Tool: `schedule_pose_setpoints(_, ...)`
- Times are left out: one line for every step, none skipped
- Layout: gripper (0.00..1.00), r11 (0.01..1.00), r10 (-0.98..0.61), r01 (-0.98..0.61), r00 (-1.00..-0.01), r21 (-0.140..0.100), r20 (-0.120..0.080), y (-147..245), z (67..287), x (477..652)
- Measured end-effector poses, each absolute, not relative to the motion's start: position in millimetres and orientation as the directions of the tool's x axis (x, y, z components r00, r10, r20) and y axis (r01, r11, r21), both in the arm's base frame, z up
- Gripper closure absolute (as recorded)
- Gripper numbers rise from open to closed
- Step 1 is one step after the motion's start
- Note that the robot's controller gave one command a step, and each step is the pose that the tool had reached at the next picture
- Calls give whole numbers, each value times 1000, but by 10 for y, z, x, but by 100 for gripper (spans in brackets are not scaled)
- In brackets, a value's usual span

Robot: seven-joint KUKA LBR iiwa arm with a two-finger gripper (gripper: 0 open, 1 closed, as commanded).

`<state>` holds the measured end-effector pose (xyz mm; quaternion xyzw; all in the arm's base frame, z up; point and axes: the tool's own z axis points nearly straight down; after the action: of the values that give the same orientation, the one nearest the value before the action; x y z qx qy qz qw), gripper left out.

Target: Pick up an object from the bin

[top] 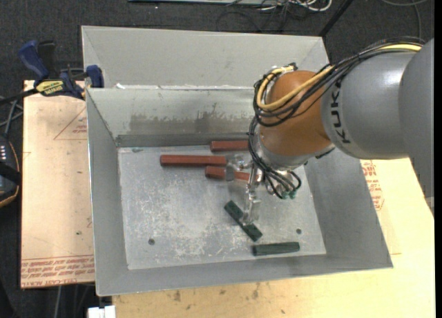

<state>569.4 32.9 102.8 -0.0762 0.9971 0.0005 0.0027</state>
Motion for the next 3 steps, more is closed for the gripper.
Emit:
schedule_pose_setpoints(100, 998, 67, 67, -998, 2, -13, -208, 731, 6023)
schedule_pose_setpoints(0, 998, 67, 67, -998, 2, -4, -205, 711, 6001)
schedule_pose_setpoints(0, 998, 67, 67, -998, 2, -4, -206, 711, 6001)
